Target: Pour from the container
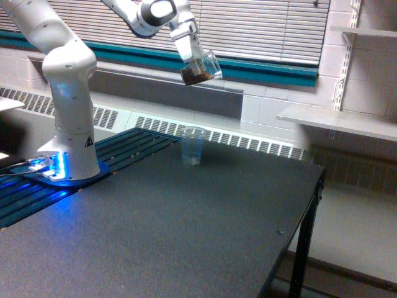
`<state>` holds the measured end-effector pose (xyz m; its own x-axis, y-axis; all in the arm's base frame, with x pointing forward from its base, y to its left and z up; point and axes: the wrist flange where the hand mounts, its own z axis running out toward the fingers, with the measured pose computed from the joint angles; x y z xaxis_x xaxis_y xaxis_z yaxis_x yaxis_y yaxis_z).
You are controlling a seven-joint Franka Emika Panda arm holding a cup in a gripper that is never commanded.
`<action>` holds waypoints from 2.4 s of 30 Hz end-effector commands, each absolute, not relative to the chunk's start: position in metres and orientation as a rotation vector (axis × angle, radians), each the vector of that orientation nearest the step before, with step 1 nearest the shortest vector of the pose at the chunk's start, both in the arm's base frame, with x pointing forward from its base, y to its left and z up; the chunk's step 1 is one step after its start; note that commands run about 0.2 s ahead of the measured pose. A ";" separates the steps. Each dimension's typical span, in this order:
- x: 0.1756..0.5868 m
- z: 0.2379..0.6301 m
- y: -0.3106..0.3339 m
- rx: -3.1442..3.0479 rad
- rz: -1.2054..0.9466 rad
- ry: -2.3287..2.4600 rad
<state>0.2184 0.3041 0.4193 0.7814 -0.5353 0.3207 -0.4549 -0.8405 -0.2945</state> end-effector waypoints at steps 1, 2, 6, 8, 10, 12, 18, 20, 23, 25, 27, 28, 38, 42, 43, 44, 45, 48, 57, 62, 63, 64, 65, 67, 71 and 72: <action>0.218 0.422 0.315 -2.692 -0.533 0.939; 0.219 0.422 0.315 -2.686 -0.527 0.960; 0.217 0.421 0.318 -2.664 -0.496 1.029; 0.218 0.419 0.318 -2.653 -0.475 1.070; 0.216 0.416 0.318 -2.648 -0.451 1.098; 0.217 0.414 0.316 -2.635 -0.433 1.140; 0.220 0.406 0.307 -2.597 -0.378 1.238; 0.217 0.403 0.306 -2.588 -0.358 1.263; 0.216 0.399 0.302 -2.565 -0.332 1.300; 0.216 0.395 0.298 -2.549 -0.313 1.335; 0.213 0.390 0.297 -2.540 -0.285 1.349; 0.212 0.388 0.296 -2.536 -0.272 1.359; 0.209 0.378 0.296 -2.467 -0.189 1.416; 0.209 0.375 0.297 -2.442 -0.154 1.432; 0.209 0.375 0.297 -2.437 -0.143 1.432; 0.209 0.374 0.298 -2.433 -0.132 1.433; 0.209 0.372 0.298 -2.429 -0.122 1.436; 0.209 0.371 0.300 -2.418 -0.097 1.431; 0.210 0.366 0.306 -2.404 -0.033 1.421; 0.212 0.363 0.308 -2.392 -0.003 1.423; 0.212 0.362 0.308 -2.391 0.004 1.424; 0.212 0.361 0.309 -2.390 0.013 1.423; 0.212 0.360 0.309 -2.388 0.020 1.423; 0.212 0.358 0.309 -2.385 0.035 1.430; 0.212 0.351 0.307 -2.372 0.065 1.455; 0.211 0.349 0.307 -2.371 0.074 1.458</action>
